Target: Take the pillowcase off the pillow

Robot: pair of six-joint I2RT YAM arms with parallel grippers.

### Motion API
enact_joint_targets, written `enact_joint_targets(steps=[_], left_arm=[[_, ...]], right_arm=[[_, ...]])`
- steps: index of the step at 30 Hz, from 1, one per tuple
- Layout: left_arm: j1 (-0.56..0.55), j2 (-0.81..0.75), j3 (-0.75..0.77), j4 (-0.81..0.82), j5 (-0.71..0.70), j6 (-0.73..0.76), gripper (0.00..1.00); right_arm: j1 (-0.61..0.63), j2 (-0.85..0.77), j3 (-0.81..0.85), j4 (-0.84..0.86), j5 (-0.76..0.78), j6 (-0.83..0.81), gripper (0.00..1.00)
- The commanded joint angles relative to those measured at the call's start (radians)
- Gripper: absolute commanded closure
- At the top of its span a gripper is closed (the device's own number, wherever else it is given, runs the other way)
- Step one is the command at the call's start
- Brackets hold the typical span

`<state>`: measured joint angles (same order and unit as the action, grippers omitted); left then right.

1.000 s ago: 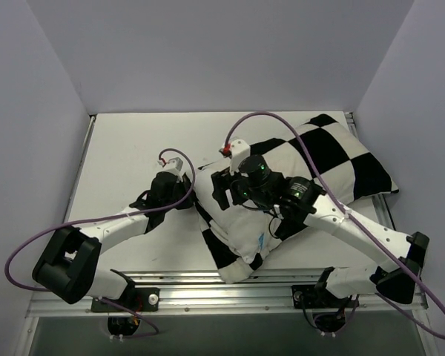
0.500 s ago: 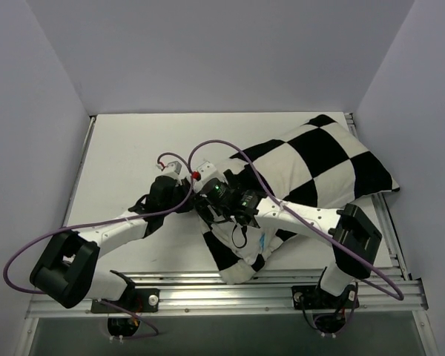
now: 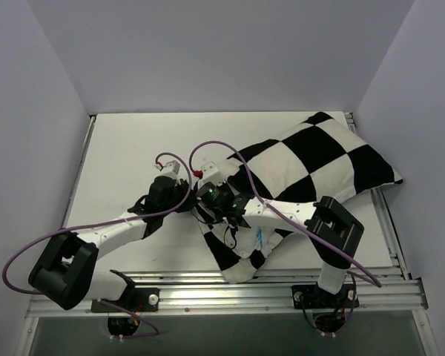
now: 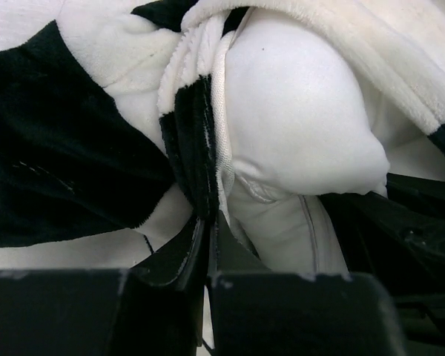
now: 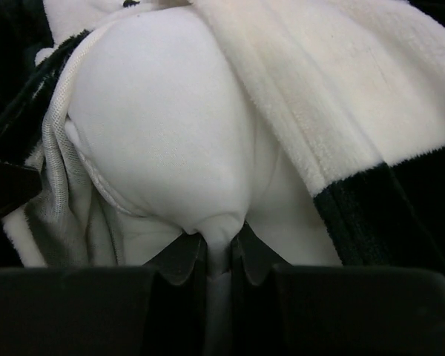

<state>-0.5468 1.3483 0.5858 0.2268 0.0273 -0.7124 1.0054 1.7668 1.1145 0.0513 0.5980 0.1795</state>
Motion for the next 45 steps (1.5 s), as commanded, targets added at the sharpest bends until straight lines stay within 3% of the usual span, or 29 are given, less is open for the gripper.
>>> enact_joint_targets(steps=[1, 10, 15, 21, 25, 28, 32, 34, 36, 37, 38, 40, 41, 45], left_arm=[[0.001, -0.044, 0.006, 0.008, 0.005, 0.004, 0.98], [0.011, -0.104, 0.009, -0.056, -0.059, 0.001, 0.98], [0.021, -0.138, -0.006, -0.070, -0.098, -0.028, 0.98], [0.027, -0.149, -0.023, -0.069, -0.132, -0.059, 0.98], [0.019, -0.098, -0.043, 0.046, -0.096, -0.126, 0.98], [0.005, -0.055, -0.061, 0.106, -0.084, -0.157, 0.98], [0.013, -0.099, -0.090, 0.086, -0.096, -0.160, 0.97], [0.024, -0.181, -0.087, -0.012, -0.128, -0.133, 0.83], [0.028, -0.291, -0.077, -0.149, -0.167, -0.108, 0.63], [0.036, -0.326, -0.061, -0.205, -0.181, -0.099, 0.42], [0.038, -0.406, -0.051, -0.260, -0.190, -0.091, 0.34], [0.045, -0.483, -0.026, -0.424, -0.225, -0.064, 0.16], [0.047, -0.517, 0.009, -0.470, -0.234, -0.055, 0.12], [0.053, -0.604, 0.140, -0.648, -0.250, 0.065, 0.03]], right_arm=[[-0.051, -0.013, -0.021, -0.149, 0.013, 0.052, 1.00], [-0.102, -0.375, 0.060, -0.153, -0.338, 0.041, 1.00], [-0.149, -0.493, 0.093, -0.165, -0.522, 0.057, 1.00], [-0.157, -0.564, 0.091, -0.156, -0.769, 0.084, 1.00], [-0.123, -0.595, 0.047, -0.111, -0.943, 0.132, 1.00], [-0.056, -0.596, -0.024, -0.074, -1.004, 0.150, 1.00], [-0.005, -0.567, -0.077, -0.145, -1.015, 0.140, 1.00], [-0.005, -0.595, -0.113, -0.160, -0.997, 0.143, 0.99], [-0.008, -0.641, -0.113, -0.203, -0.914, 0.147, 0.75], [-0.011, -0.658, -0.105, -0.223, -0.874, 0.149, 0.65], [-0.027, -0.670, -0.096, -0.266, -0.794, 0.158, 0.48], [-0.053, -0.710, -0.067, -0.306, -0.709, 0.178, 0.36], [-0.095, -0.721, -0.059, -0.348, -0.666, 0.208, 0.30], [-0.218, -0.782, -0.041, -0.470, -0.367, 0.303, 0.23]])
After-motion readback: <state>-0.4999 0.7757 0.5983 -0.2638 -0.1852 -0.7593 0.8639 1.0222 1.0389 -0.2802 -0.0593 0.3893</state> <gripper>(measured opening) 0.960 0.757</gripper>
